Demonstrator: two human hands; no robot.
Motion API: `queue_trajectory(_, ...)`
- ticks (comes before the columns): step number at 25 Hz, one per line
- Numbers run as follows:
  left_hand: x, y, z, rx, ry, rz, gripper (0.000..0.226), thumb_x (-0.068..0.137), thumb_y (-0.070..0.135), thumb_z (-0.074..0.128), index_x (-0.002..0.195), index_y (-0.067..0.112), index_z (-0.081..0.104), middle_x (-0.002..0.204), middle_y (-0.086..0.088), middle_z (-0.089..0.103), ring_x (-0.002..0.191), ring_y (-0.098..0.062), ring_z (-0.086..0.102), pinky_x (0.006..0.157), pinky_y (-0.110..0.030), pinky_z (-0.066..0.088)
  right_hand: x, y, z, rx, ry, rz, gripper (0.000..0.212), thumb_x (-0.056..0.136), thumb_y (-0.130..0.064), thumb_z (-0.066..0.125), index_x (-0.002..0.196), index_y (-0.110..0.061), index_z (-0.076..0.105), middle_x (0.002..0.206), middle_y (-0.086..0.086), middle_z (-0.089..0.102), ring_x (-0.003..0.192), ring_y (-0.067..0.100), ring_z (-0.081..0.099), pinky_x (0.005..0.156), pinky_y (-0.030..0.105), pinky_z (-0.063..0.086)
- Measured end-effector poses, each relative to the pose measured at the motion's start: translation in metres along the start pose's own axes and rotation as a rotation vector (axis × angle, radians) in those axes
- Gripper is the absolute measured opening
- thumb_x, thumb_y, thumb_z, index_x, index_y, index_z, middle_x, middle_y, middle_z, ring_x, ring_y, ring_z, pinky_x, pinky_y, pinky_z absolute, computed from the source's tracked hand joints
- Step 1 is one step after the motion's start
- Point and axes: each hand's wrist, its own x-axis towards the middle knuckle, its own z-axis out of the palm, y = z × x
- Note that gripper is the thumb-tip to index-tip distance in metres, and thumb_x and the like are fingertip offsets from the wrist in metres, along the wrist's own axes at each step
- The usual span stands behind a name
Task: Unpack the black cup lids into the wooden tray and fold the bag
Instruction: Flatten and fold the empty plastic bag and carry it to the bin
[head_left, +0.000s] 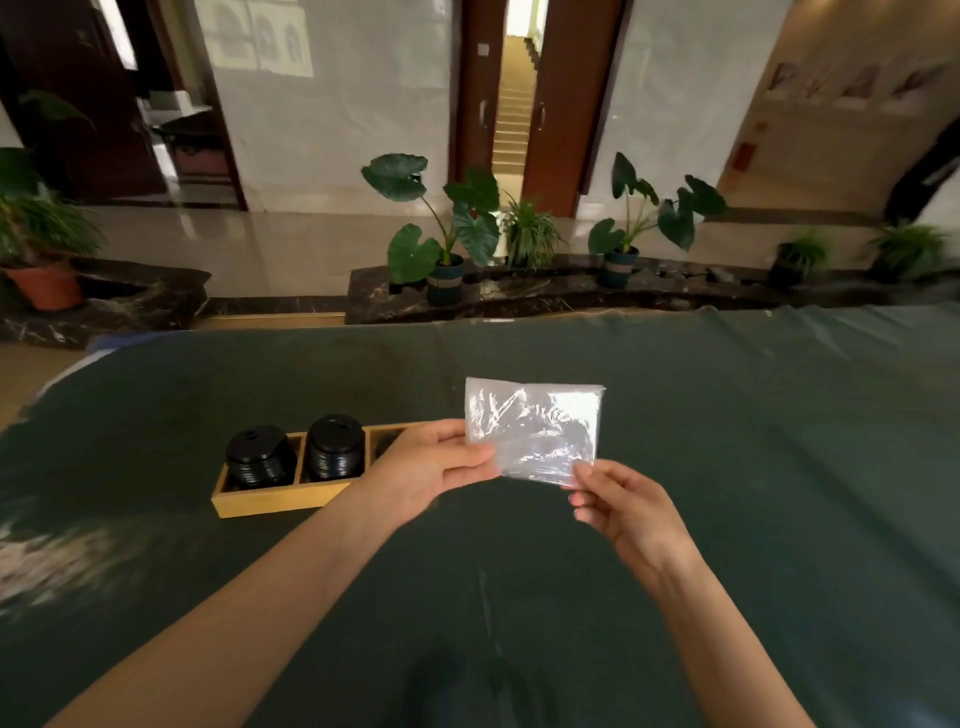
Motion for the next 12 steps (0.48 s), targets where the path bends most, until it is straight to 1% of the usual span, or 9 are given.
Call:
queue_trajectory(3, 0.008, -0.013, 0.028, 0.129, -0.136, -0.027, 0.024, 0.068, 0.012, 0.078, 0.09, 0.016, 0.073, 0.093, -0.005, 0.075, 0.088, -0.021, 0.071, 0.067, -0.023, 0.056, -0.024, 0.001, -0.037, 0.063, 0.117, -0.013, 0.007, 0.073, -0.015, 0.07, 0.068, -0.011, 0.073, 0.069, 0.006, 0.073, 0.053, 0.007, 0.06, 0.051, 0.017, 0.051)
queue_trajectory(6, 0.008, -0.037, 0.064, 0.256, -0.286, -0.054, 0.014, 0.074, 0.011, 0.076, 0.085, 0.019, 0.074, 0.088, -0.003, 0.076, 0.083, -0.019, 0.072, 0.065, -0.024, 0.057, -0.067, 0.016, -0.078, 0.104, 0.243, -0.003, 0.007, 0.07, -0.016, 0.071, 0.068, -0.009, 0.073, 0.069, 0.006, 0.073, 0.052, 0.006, 0.06, 0.05, 0.016, 0.051)
queue_trajectory(8, 0.004, -0.063, 0.096, 0.377, -0.423, -0.069, 0.012, 0.078, 0.01, 0.073, 0.085, 0.019, 0.073, 0.083, -0.001, 0.076, 0.079, -0.016, 0.071, 0.064, -0.025, 0.056, -0.105, 0.036, -0.107, 0.096, 0.403, -0.006, 0.01, 0.072, -0.017, 0.072, 0.072, -0.007, 0.072, 0.068, 0.006, 0.072, 0.053, 0.006, 0.061, 0.051, 0.016, 0.051)
queue_trajectory(10, -0.003, -0.09, 0.125, 0.449, -0.542, -0.084, 0.011, 0.082, 0.013, 0.07, 0.09, 0.019, 0.072, 0.086, 0.001, 0.075, 0.081, -0.014, 0.07, 0.064, -0.027, 0.057, -0.142, 0.062, -0.128, 0.107, 0.566, 0.005, 0.008, 0.078, -0.013, 0.07, 0.076, -0.005, 0.07, 0.066, 0.006, 0.07, 0.053, 0.007, 0.062, 0.052, 0.016, 0.051)
queue_trajectory(12, -0.011, -0.124, 0.153, 0.42, -0.7, -0.131, 0.023, 0.086, 0.022, 0.066, 0.109, 0.017, 0.066, 0.103, 0.0, 0.073, 0.093, -0.014, 0.069, 0.07, -0.027, 0.057, -0.179, 0.09, -0.146, 0.183, 0.724, 0.003, 0.007, 0.082, -0.005, 0.064, 0.077, -0.004, 0.068, 0.063, 0.005, 0.07, 0.051, 0.006, 0.063, 0.052, 0.015, 0.052)
